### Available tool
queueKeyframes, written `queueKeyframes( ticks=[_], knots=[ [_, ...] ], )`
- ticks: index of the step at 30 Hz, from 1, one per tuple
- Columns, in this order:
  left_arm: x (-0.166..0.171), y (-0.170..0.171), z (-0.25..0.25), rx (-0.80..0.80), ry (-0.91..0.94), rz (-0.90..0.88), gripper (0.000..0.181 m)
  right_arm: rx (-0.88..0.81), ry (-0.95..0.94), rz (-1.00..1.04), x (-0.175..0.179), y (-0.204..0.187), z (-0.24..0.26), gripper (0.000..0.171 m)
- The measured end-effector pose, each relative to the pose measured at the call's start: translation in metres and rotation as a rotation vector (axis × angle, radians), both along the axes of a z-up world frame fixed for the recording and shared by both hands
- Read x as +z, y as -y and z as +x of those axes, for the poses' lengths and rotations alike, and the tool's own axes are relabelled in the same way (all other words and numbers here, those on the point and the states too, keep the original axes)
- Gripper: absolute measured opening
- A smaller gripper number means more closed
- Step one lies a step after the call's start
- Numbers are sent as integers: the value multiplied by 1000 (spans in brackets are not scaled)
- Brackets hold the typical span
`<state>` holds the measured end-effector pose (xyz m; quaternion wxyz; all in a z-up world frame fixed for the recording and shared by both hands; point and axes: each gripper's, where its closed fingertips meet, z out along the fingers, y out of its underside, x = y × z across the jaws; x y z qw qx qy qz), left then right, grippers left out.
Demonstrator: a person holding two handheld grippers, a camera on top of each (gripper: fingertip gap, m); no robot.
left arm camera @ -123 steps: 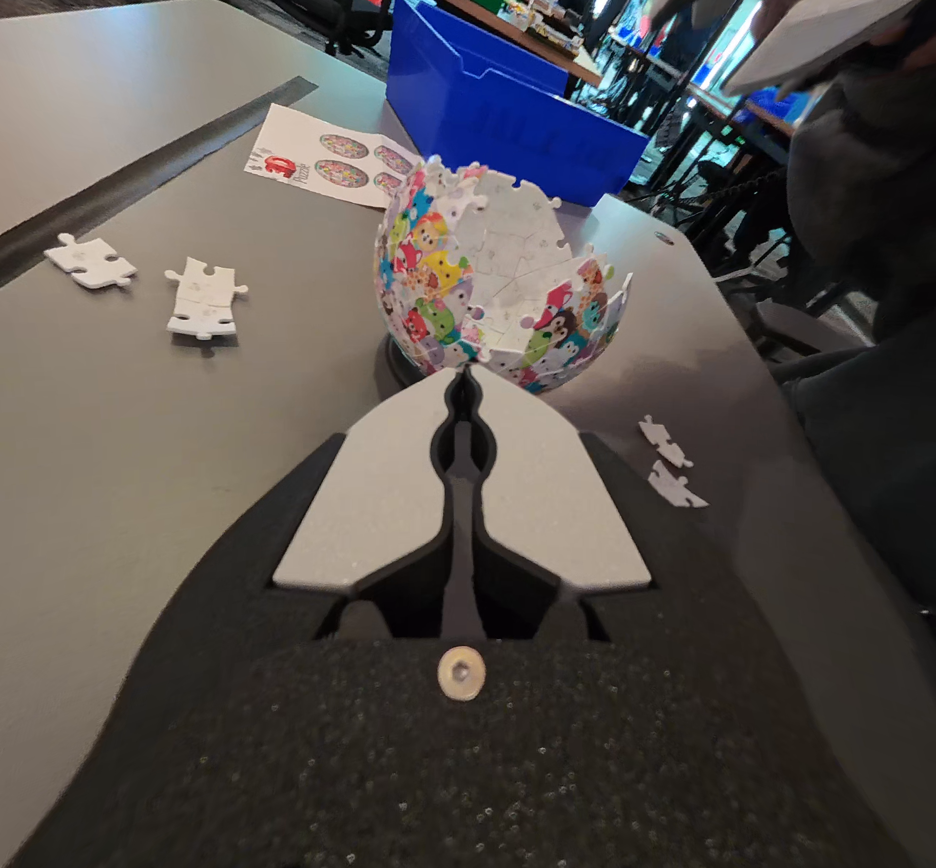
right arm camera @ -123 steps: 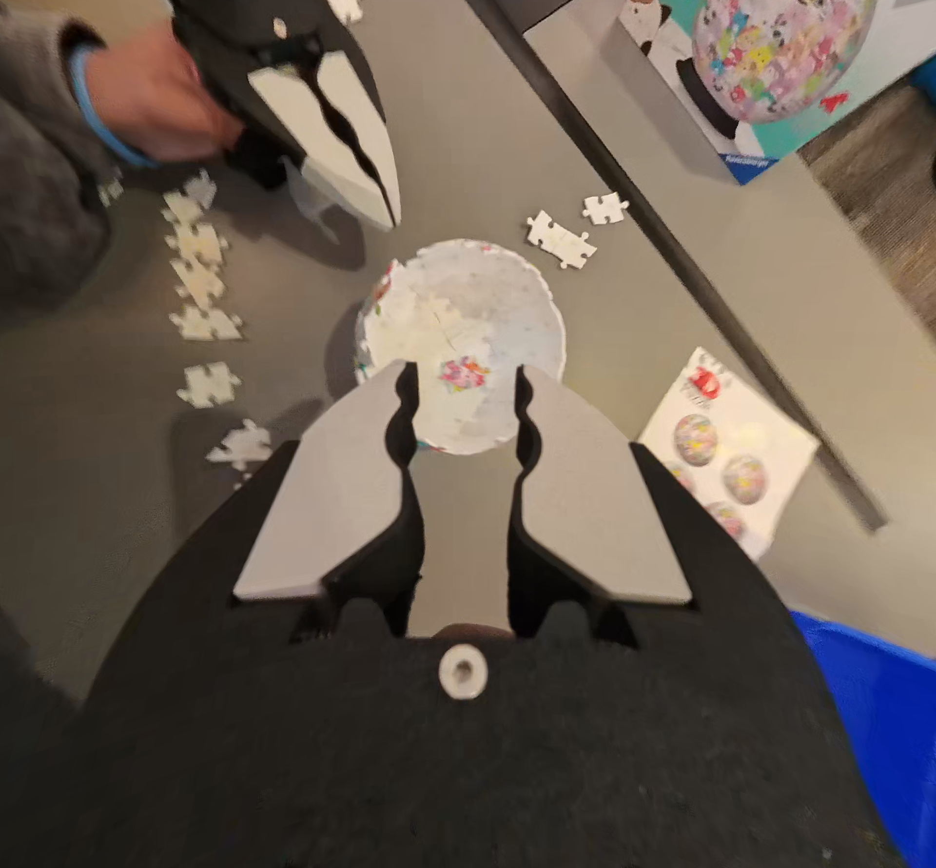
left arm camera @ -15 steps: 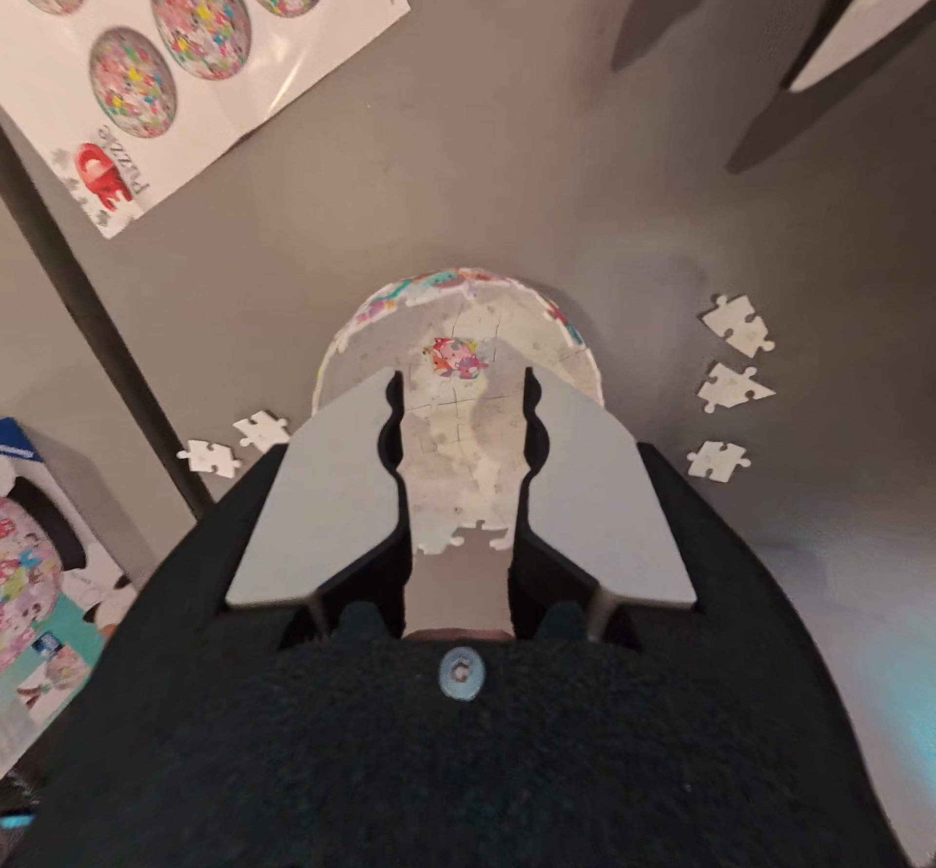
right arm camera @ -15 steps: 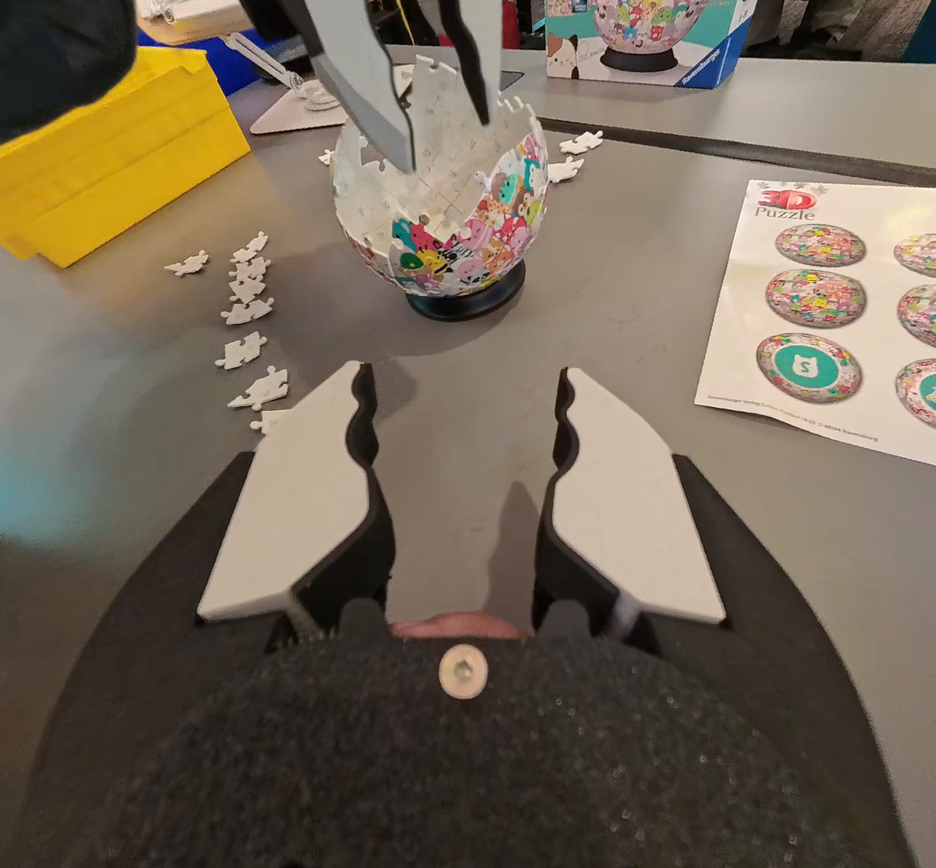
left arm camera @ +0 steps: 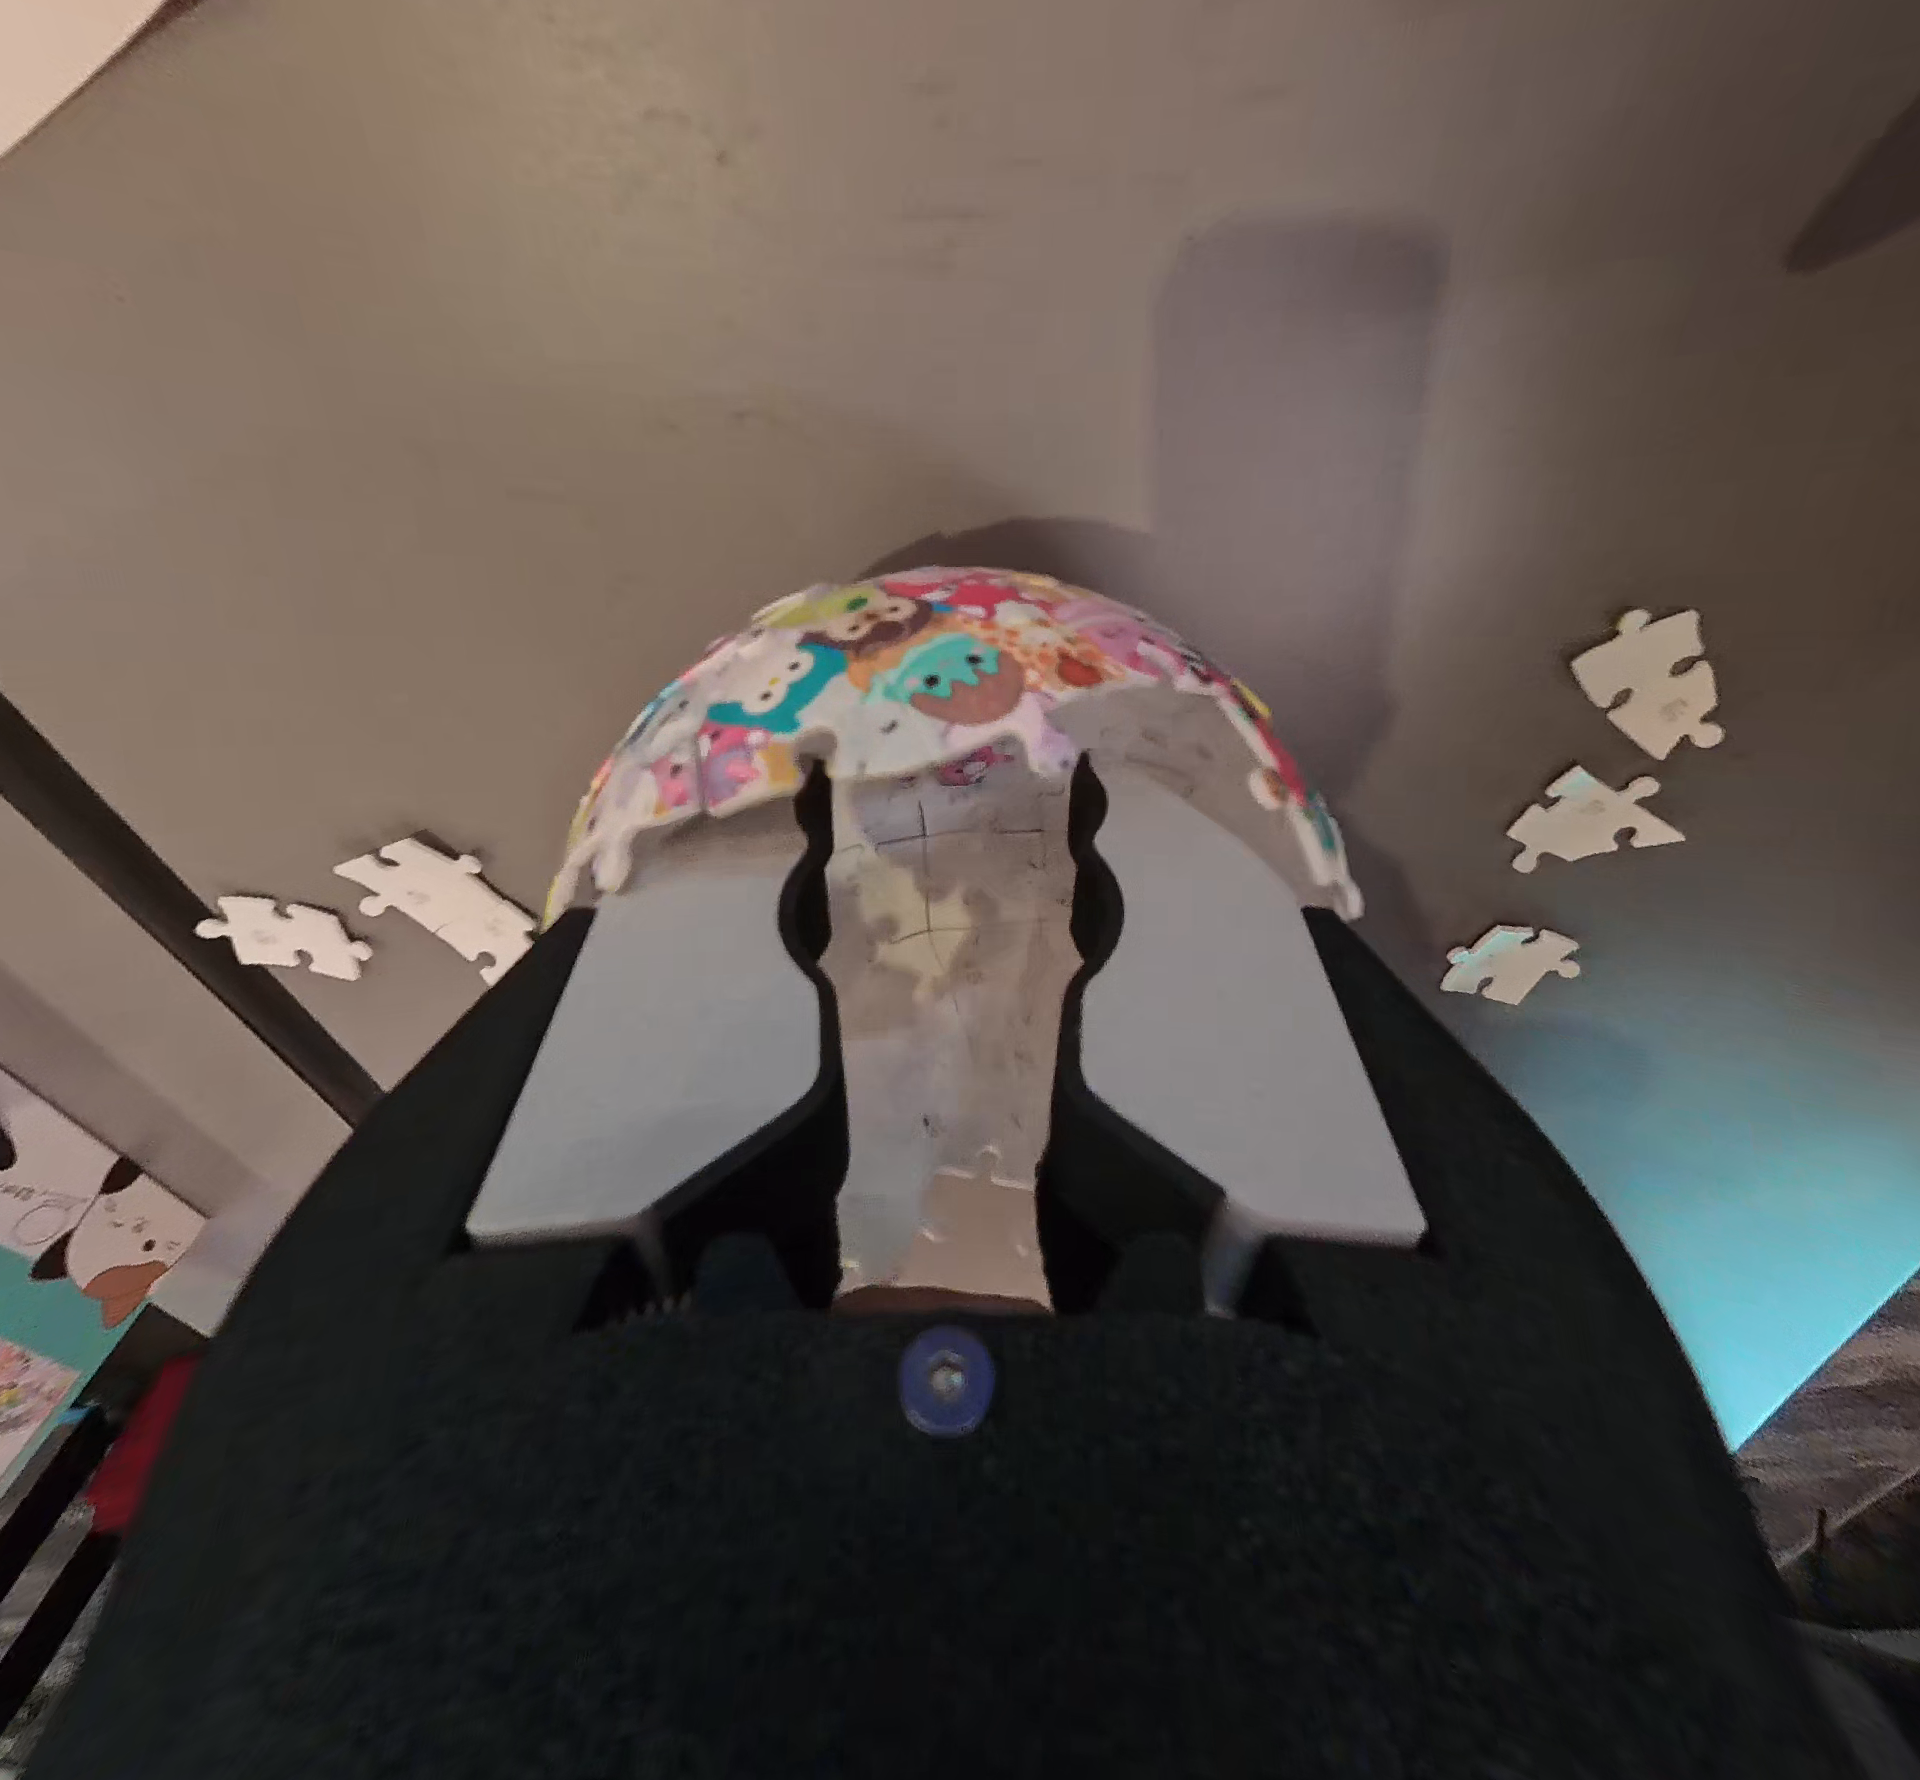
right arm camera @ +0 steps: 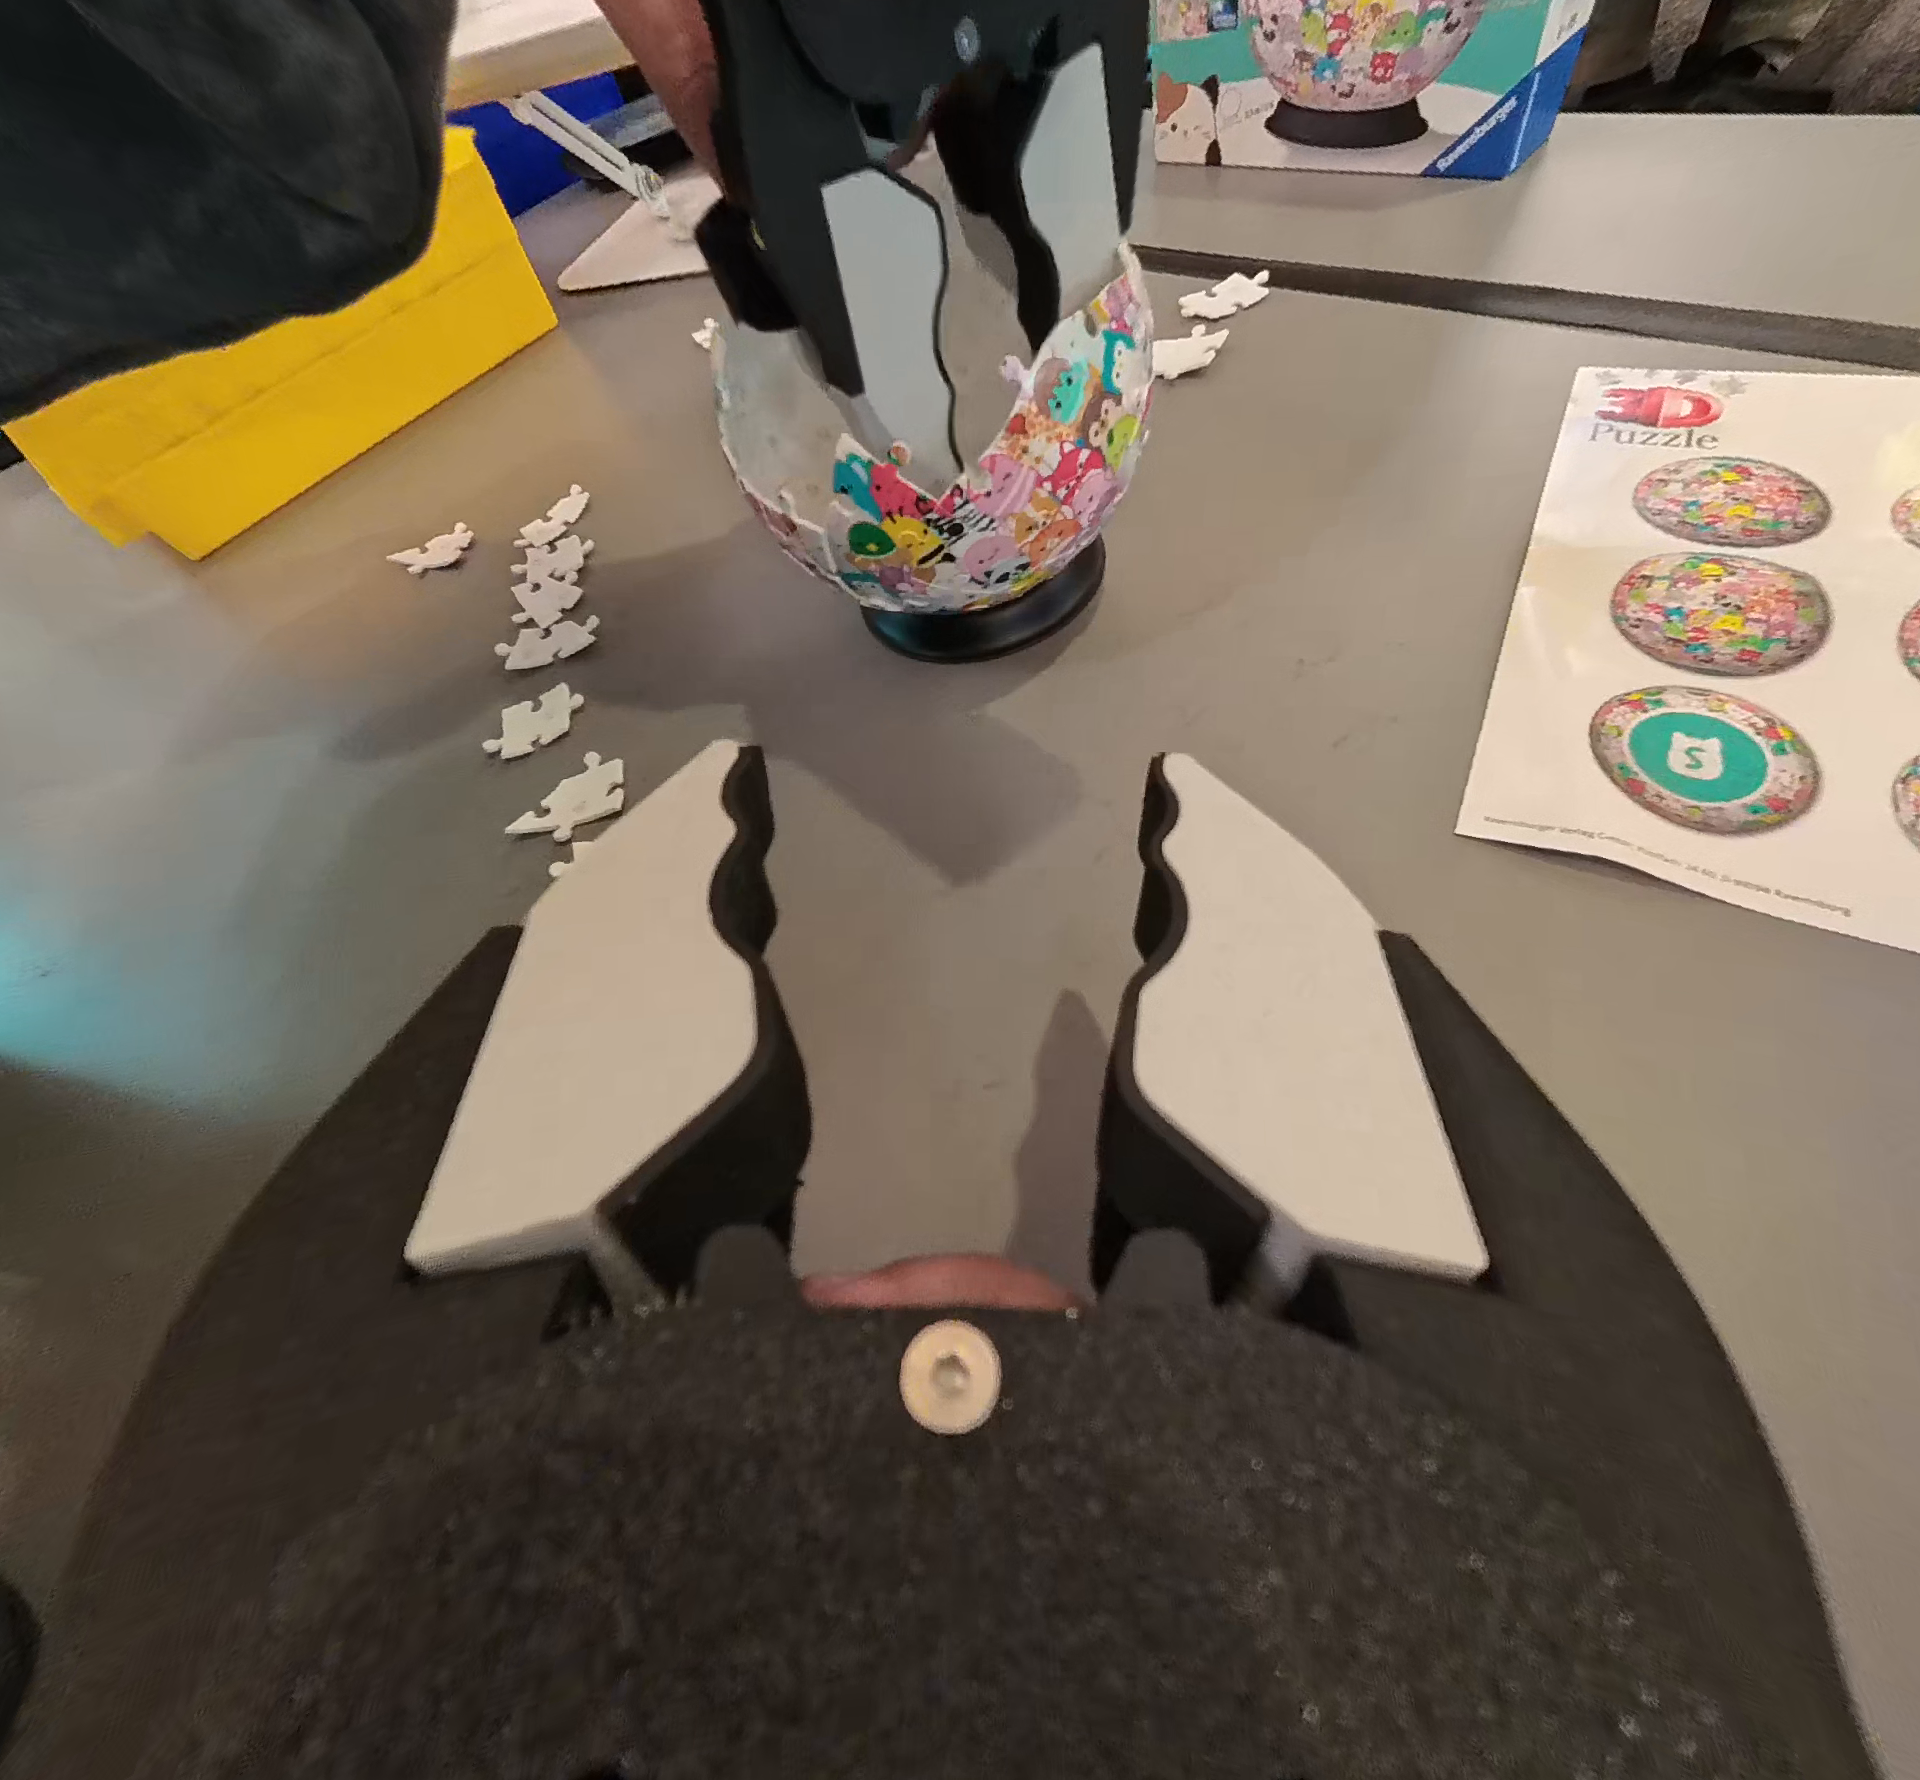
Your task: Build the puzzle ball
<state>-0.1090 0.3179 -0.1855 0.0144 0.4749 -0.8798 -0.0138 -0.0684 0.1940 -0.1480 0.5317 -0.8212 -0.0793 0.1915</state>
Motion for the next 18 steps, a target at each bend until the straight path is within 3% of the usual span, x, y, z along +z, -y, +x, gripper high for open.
queueKeyframes(
  ticks=[18],
  knots=[
    [-15, -2, -4, -86, -75, 40, 40, 28, 28, -19, -6, 0, -7, 68]
  ],
)
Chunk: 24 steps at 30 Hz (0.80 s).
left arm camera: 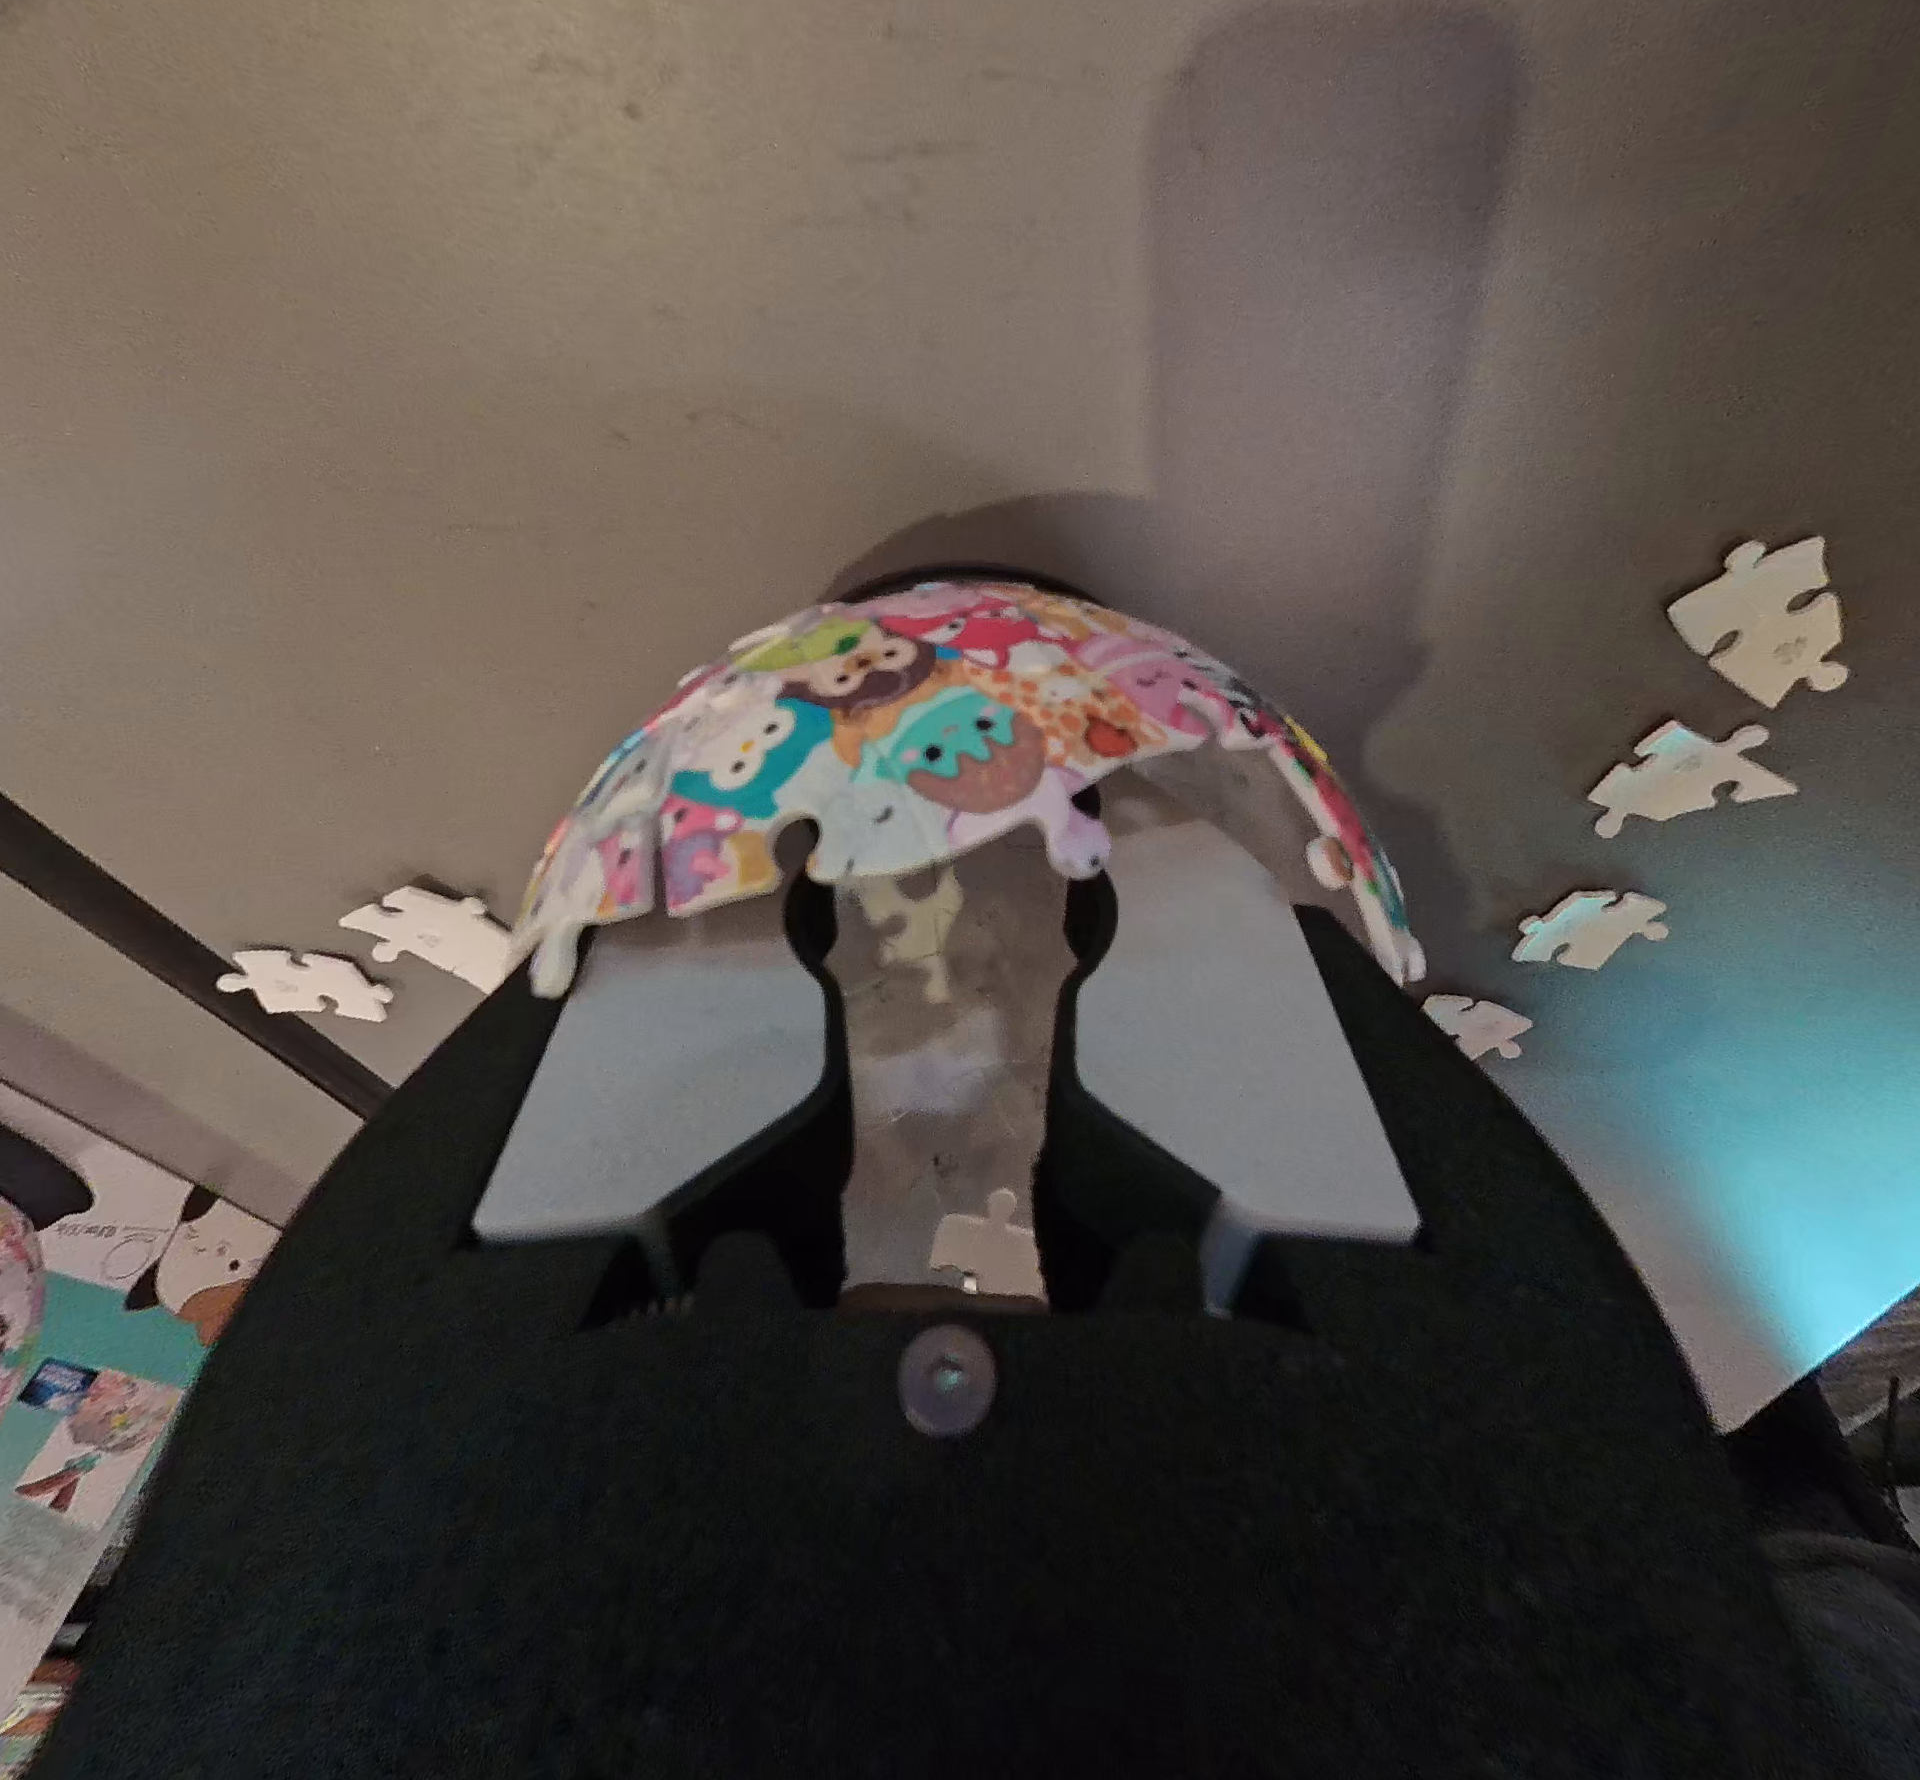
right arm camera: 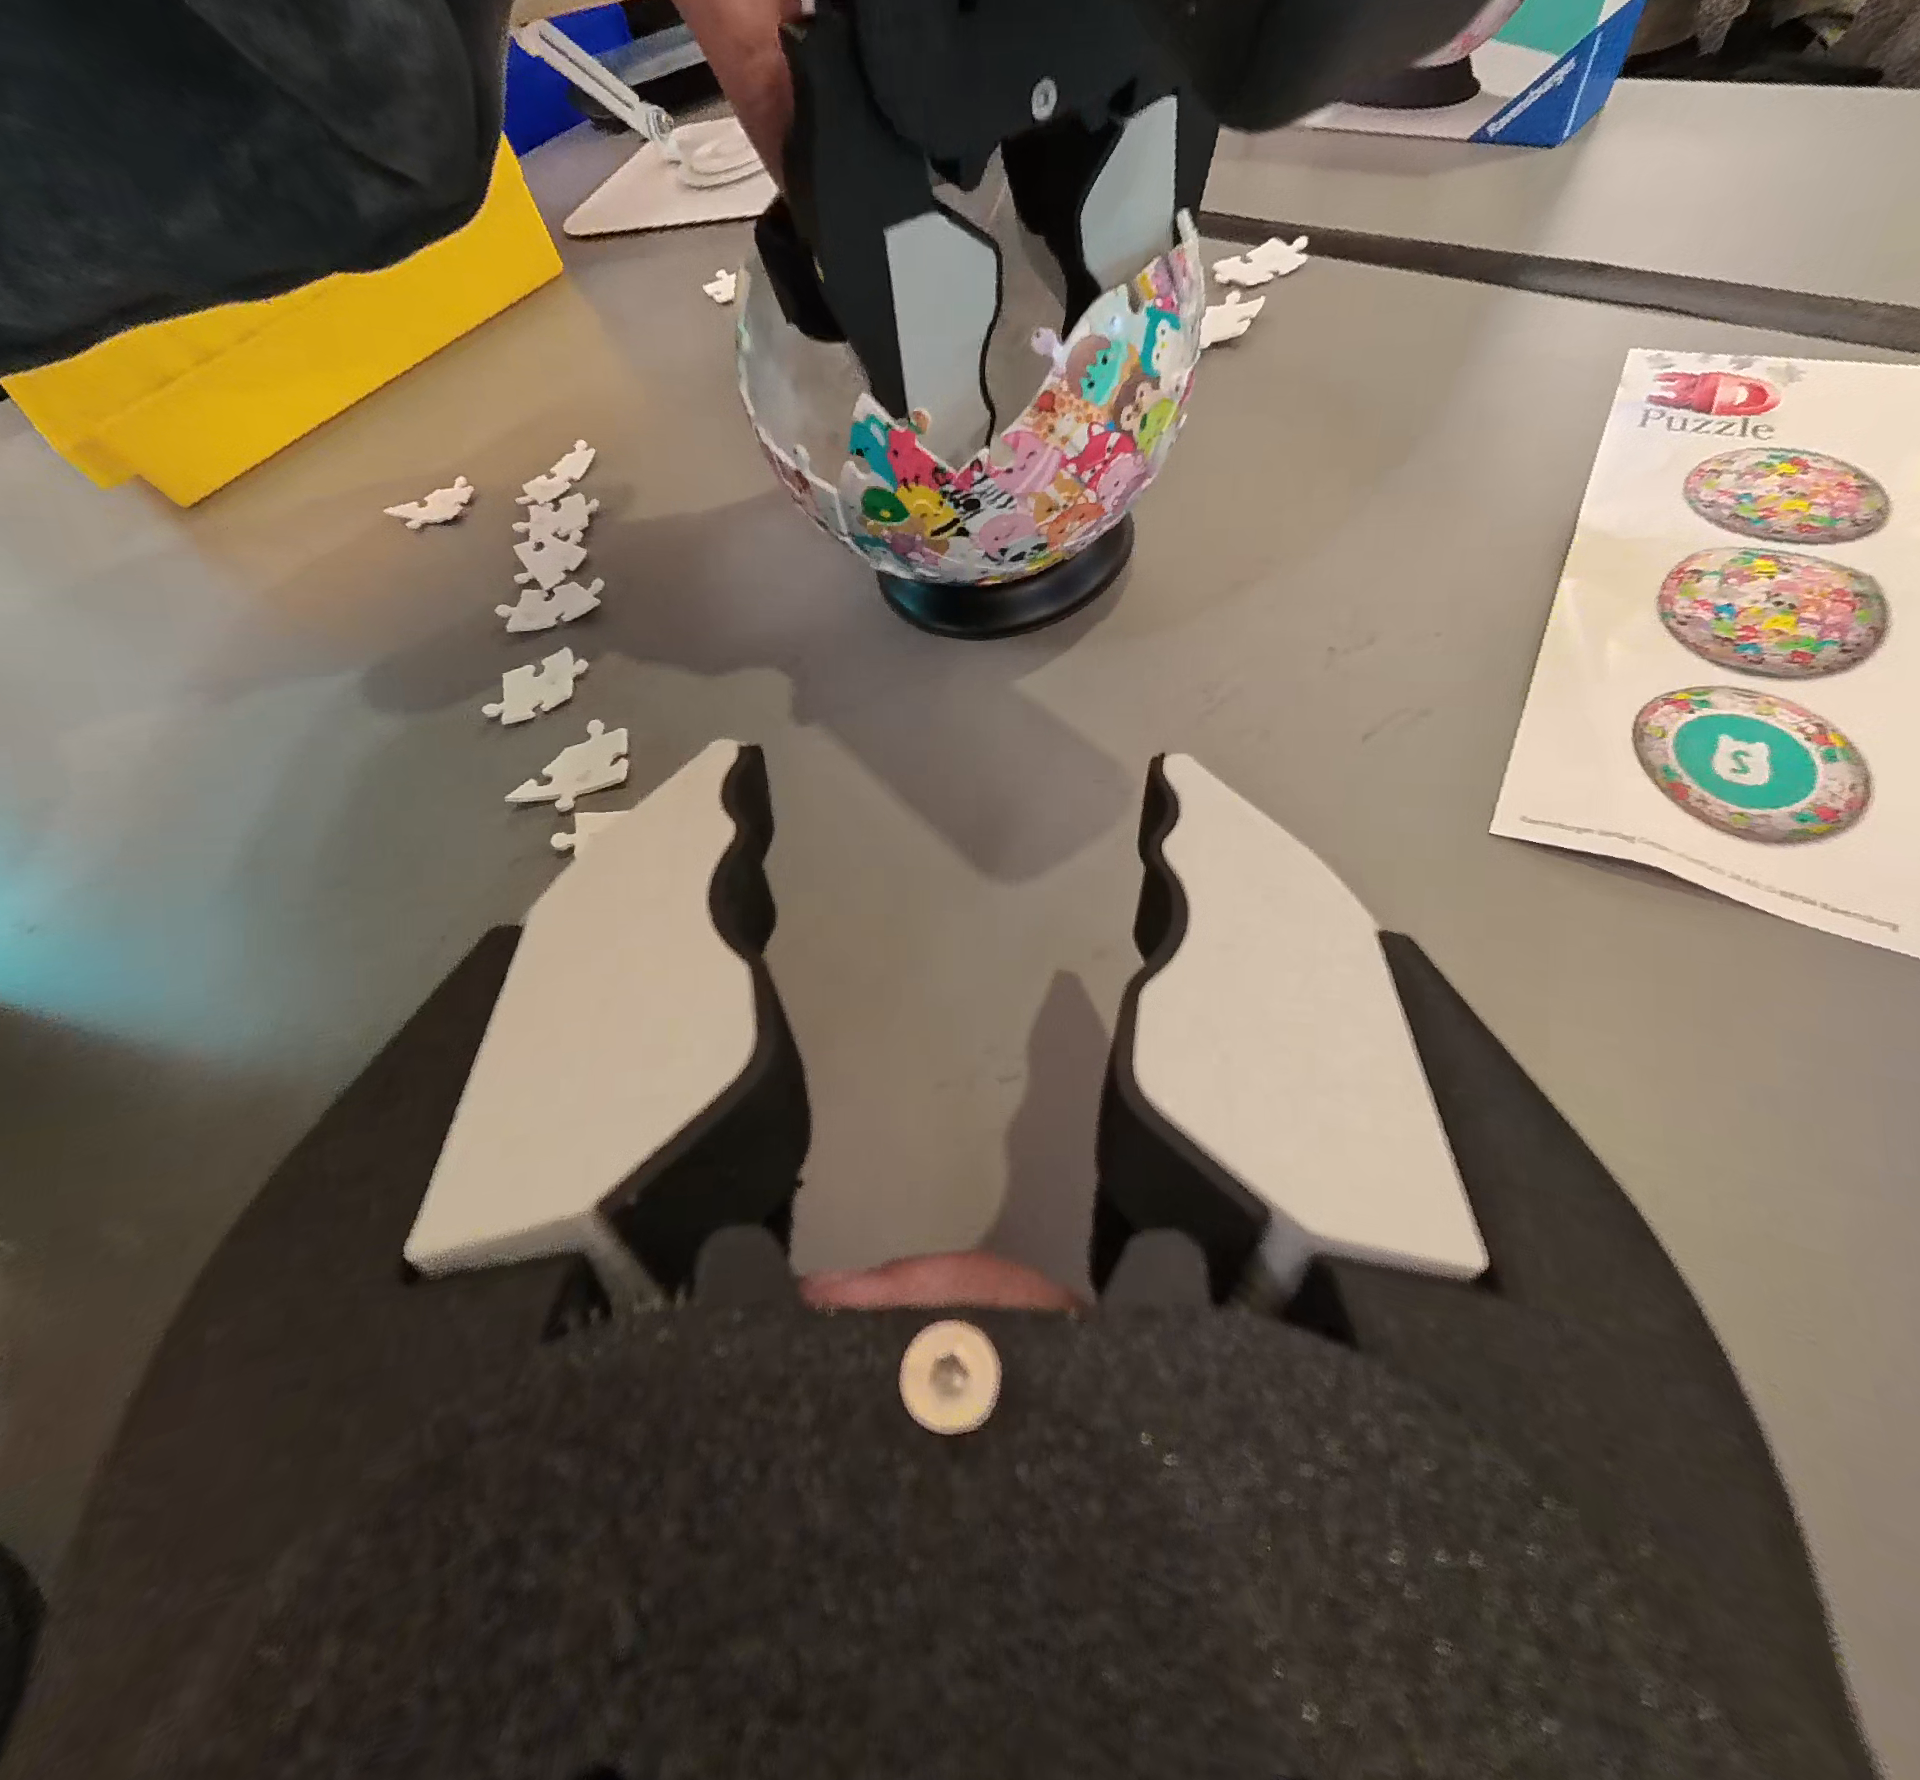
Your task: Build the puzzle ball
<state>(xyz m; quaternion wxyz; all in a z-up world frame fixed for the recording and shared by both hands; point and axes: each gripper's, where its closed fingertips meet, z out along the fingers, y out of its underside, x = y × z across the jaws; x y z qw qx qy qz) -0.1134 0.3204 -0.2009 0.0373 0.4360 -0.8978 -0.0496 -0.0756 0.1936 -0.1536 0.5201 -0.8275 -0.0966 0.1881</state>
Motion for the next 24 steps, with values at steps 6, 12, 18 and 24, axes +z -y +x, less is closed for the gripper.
queueKeyframes(
  ticks=[6, 12, 18, 24],
  knots=[
    [-3, 2, -5, 35, -75, -7, 37, 10, 9, -3, -1, 0, -3, 68],
    [-4, -3, 1, 61, -71, 17, 42, 11, 18, -5, -2, 1, -3, 68],
    [-6, -6, -4, 35, -93, 78, 43, 16, 24, -9, -3, 1, -4, 68],
    [6, -5, -3, 66, -73, 63, 43, 22, 34, -2, -2, 1, -5, 68]
  ],
)
